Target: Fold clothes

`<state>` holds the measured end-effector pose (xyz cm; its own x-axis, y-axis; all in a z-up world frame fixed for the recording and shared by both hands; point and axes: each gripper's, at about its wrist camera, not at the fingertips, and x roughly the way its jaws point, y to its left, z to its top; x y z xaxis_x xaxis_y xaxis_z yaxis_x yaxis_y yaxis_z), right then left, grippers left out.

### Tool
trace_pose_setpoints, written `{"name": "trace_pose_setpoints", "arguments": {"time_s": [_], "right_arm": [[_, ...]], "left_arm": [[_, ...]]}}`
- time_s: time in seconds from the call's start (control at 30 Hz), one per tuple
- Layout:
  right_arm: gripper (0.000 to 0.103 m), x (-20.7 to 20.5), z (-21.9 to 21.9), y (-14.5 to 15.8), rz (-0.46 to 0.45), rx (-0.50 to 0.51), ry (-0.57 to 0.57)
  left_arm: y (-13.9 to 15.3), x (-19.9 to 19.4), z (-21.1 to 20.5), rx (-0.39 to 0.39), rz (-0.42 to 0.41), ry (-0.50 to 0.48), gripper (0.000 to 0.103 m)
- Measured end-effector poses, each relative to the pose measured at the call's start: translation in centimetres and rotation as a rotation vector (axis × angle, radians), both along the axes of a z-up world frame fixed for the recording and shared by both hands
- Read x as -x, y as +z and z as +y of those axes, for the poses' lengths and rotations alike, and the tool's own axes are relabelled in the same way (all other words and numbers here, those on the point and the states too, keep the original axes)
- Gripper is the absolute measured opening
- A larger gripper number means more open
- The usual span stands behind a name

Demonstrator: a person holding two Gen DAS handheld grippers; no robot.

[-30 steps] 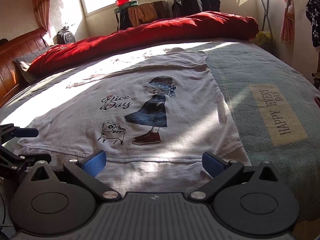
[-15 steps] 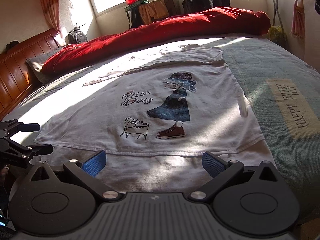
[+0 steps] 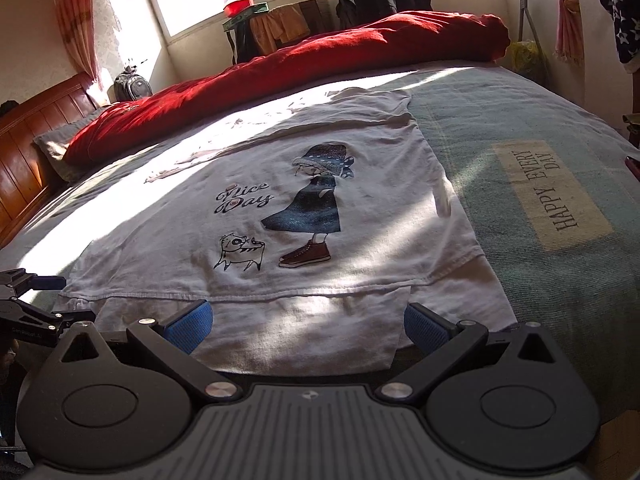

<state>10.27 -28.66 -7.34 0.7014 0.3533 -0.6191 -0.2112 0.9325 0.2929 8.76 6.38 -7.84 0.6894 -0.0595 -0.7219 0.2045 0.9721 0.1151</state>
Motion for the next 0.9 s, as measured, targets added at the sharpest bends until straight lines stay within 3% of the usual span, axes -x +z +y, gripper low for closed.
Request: {"name": "trace_pose_setpoints", "arguments": {"time_s": [0.27, 0.4, 0.47, 0.53, 0.7, 0.9], "right_arm": [[0.103, -0.4, -0.6, -0.8, 0.015, -0.015, -0.017], [0.103, -0.5, -0.4, -0.6, 0.012, -0.016, -0.013], [0.103, -0.5, -0.4, -0.5, 0.011, -0.01, -0.01], [0.103, -0.4, -0.4, -0.3, 0.011, -0.004, -0.008], [0.103, -0.1, -1.0, 0.9, 0.0, -0.052, -0.003], [0.103, -1.7, 0.4, 1.3, -0.001, -0.037, 0.023]], "left_arm": [[2.1, -2.0, -0.3, 0.044, -0.046, -0.058, 0.102], [1.2, -4.2, -0.3, 0.124, -0.034, -0.09, 0.103], [0.3, -5.4, 0.4, 0.176, 0.0, -0.071, 0.103], [-0.2, -6.5, 1.0, 0.179, 0.018, -0.026, 0.102], [2.2, -9.1, 2.1, 0.147, 0.006, -0.031, 0.102], [3.6, -13.7, 3.0, 0.208, -0.032, -0.001, 0.102]]}}
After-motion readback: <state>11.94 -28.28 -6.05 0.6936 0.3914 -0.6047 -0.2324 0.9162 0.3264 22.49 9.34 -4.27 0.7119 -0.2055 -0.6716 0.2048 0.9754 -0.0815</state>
